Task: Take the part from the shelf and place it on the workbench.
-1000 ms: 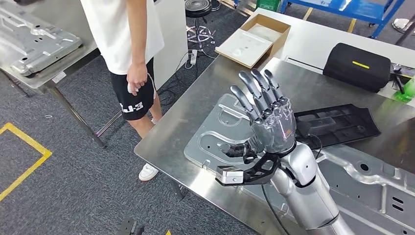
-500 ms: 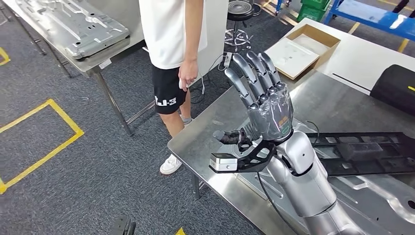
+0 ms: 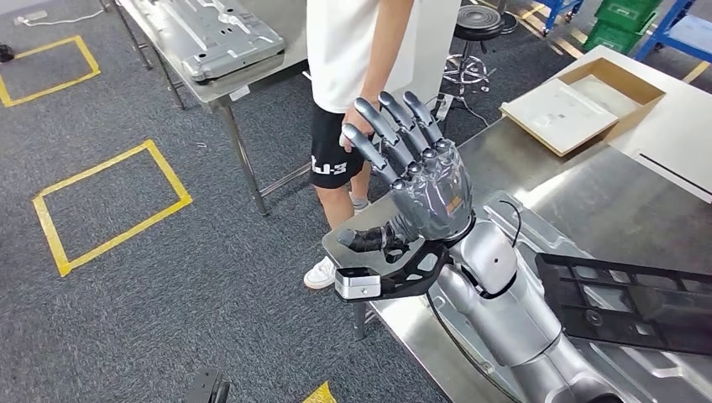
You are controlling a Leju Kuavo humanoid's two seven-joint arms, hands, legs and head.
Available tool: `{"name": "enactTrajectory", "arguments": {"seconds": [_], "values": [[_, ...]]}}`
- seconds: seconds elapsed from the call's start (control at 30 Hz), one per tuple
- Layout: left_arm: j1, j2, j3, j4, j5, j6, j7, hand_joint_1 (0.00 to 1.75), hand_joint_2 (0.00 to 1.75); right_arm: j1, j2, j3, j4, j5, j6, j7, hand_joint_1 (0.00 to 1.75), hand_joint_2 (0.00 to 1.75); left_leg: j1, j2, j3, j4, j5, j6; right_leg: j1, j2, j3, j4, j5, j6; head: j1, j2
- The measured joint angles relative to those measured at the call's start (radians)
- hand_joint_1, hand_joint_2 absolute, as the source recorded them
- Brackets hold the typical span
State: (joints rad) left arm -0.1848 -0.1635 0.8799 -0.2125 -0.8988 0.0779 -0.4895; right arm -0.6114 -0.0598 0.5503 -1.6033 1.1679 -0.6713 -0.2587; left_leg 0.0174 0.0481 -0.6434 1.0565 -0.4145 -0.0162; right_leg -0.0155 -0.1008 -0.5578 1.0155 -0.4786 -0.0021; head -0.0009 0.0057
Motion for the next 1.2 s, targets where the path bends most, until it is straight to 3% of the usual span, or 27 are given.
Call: {"name": "enactTrajectory", "arguments": {"seconds": [0.07,0.13,0.2,0.27,0.33,0.37,0.4,0.43,0.5,0.57,0.63,0.67,0.73,0.8,0.87,0.9,0.97,1.03,1.1,1.17,1.2], "values": [[0.002,0.001,0.001,0.0,0.003,0.01,0.009,0.0,0.0,-0.001,0.004,0.004,0.005,0.0,-0.005,0.0,0.0,0.0,-0.007,0.003,0.01,-0.024,0.0,0.017,0.006,-0.017,0.002,0.004,-0.006,0.01,0.0,0.0],[0.009,0.003,0.002,0.0,0.006,0.017,0.013,0.0,0.0,-0.004,0.011,0.01,0.011,-0.002,-0.01,0.0,0.0,0.0,-0.005,-0.017,0.007,-0.027,0.002,0.03,0.004,-0.025,0.006,0.004,-0.011,0.019,0.0,0.0],[0.013,0.003,0.004,0.0,0.008,0.019,0.012,0.0,0.0,-0.008,0.02,0.017,0.02,-0.004,-0.012,-0.002,0.0,0.0,-0.001,-0.037,0.008,-0.031,0.006,0.042,-0.002,0.02,-0.003,0.034,-0.038,0.026,0.001,0.0],[0.011,0.003,0.004,0.0,0.01,0.021,0.007,0.0,0.0,-0.011,0.027,0.023,0.03,-0.008,-0.012,-0.003,0.0,0.0,0.0,-0.058,0.009,-0.033,0.008,0.049,-0.005,0.079,-0.052,0.14,-0.096,0.027,0.001,0.0],[0.009,0.003,0.005,0.0,0.014,0.023,0.0,0.0,0.0,-0.012,0.033,0.033,0.05,-0.013,-0.012,-0.004,0.0,0.0,-0.003,-0.084,0.008,-0.033,0.009,0.052,-0.002,0.095,-0.116,0.259,-0.137,0.023,0.001,0.0],[0.009,0.002,0.005,0.0,0.016,0.025,-0.003,0.0,0.0,-0.012,0.036,0.04,0.06,-0.015,-0.013,-0.005,0.0,0.0,-0.006,-0.098,0.009,-0.033,0.009,0.053,0.001,0.097,-0.132,0.281,-0.132,0.019,0.001,0.0],[0.01,0.002,0.006,0.0,0.017,0.027,-0.004,0.0,0.0,-0.012,0.04,0.045,0.069,-0.017,-0.013,-0.007,0.0,0.0,-0.008,-0.112,0.009,-0.033,0.009,0.054,0.003,0.1,-0.131,0.266,-0.109,0.014,0.001,0.0],[0.01,0.002,0.006,0.0,0.017,0.029,-0.005,0.0,0.0,-0.013,0.044,0.05,0.075,-0.017,-0.013,-0.009,0.0,0.0,-0.01,-0.127,0.011,-0.033,0.01,0.054,0.006,0.108,-0.112,0.215,-0.07,0.006,0.001,0.0],[0.01,0.0,0.007,0.0,0.017,0.031,-0.005,0.0,0.0,-0.018,0.051,0.057,0.083,-0.017,-0.013,-0.013,0.0,0.0,-0.012,-0.153,0.011,-0.032,0.011,0.053,0.009,0.154,-0.058,0.087,-0.006,-0.013,0.001,0.0],[0.01,-0.002,0.008,0.0,0.017,0.033,-0.005,0.0,0.0,-0.022,0.054,0.063,0.091,-0.017,-0.013,-0.014,0.0,0.0,-0.008,-0.175,0.005,-0.032,0.015,0.045,0.012,0.186,-0.031,0.022,0.012,-0.021,0.001,0.0],[0.014,-0.002,0.009,0.0,0.017,0.034,-0.005,0.0,0.0,-0.025,0.059,0.068,0.098,-0.017,-0.013,-0.015,0.0,0.0,-0.005,-0.198,-0.001,-0.037,0.021,0.032,0.012,0.172,-0.027,0.011,0.014,-0.02,0.001,0.0],[0.018,0.0,0.01,0.0,0.017,0.035,-0.005,0.0,0.0,-0.027,0.061,0.071,0.101,-0.017,-0.013,-0.015,0.0,0.0,-0.006,-0.198,-0.002,-0.036,0.02,0.026,0.01,0.159,-0.022,0.004,0.017,-0.02,0.001,0.0],[0.023,0.002,0.011,0.0,0.017,0.037,-0.006,0.0,0.0,-0.03,0.068,0.077,0.105,-0.016,-0.015,-0.015,0.0,0.0,-0.013,-0.149,-0.021,0.008,-0.01,0.017,0.003,0.131,-0.01,-0.013,0.023,-0.024,-0.002,0.0],[0.023,0.002,0.011,0.0,0.016,0.038,-0.006,0.0,0.0,-0.031,0.07,0.081,0.109,-0.016,-0.018,-0.015,0.0,0.0,-0.01,-0.081,-0.076,0.126,-0.074,0.009,0.006,0.1,-0.005,-0.018,0.023,-0.029,-0.005,0.0],[0.026,0.002,0.011,0.0,0.016,0.038,-0.006,0.0,0.0,-0.03,0.07,0.083,0.114,-0.016,-0.018,-0.014,0.0,0.0,-0.004,-0.058,-0.126,0.232,-0.114,0.0,0.008,0.068,-0.005,-0.017,0.02,-0.03,-0.005,0.0],[0.028,0.002,0.011,0.0,0.016,0.038,-0.006,0.0,0.0,-0.03,0.07,0.085,0.116,-0.016,-0.019,-0.014,0.0,0.0,-0.002,-0.054,-0.127,0.238,-0.109,-0.003,0.009,0.054,-0.004,-0.016,0.018,-0.029,-0.005,0.0],[0.032,0.004,0.011,0.0,0.016,0.038,-0.006,0.0,0.0,-0.03,0.07,0.088,0.119,-0.016,-0.019,-0.014,0.0,0.0,0.0,-0.039,-0.066,0.133,-0.052,-0.004,0.009,0.028,-0.002,-0.013,0.012,-0.024,-0.005,0.0],[0.031,0.005,0.011,0.0,0.016,0.037,-0.006,0.0,0.0,-0.032,0.071,0.09,0.12,-0.016,-0.02,-0.014,0.0,0.0,-0.006,-0.007,0.007,0.002,-0.01,0.007,0.013,0.006,0.0,-0.007,0.004,-0.016,-0.005,0.0],[0.032,0.006,0.011,0.0,0.015,0.037,-0.006,0.0,0.0,-0.033,0.071,0.091,0.121,-0.016,-0.021,-0.014,0.0,0.0,-0.013,0.003,0.026,-0.038,-0.005,0.021,0.019,-0.01,0.001,-0.003,-0.001,-0.008,-0.005,0.0],[0.035,0.007,0.011,0.0,0.012,0.04,-0.005,0.0,0.0,-0.033,0.072,0.093,0.122,-0.015,-0.023,-0.013,0.0,0.0,-0.013,-0.017,0.025,-0.041,-0.001,0.032,0.02,-0.024,0.003,-0.003,-0.004,0.0,-0.005,0.0],[0.038,0.007,0.011,0.0,0.01,0.044,-0.006,0.0,0.0,-0.034,0.072,0.094,0.122,-0.015,-0.023,-0.013,0.0,0.0,-0.011,-0.027,0.026,-0.044,0.0,0.038,0.018,-0.014,0.003,0.003,-0.012,0.006,-0.005,0.0]]}}
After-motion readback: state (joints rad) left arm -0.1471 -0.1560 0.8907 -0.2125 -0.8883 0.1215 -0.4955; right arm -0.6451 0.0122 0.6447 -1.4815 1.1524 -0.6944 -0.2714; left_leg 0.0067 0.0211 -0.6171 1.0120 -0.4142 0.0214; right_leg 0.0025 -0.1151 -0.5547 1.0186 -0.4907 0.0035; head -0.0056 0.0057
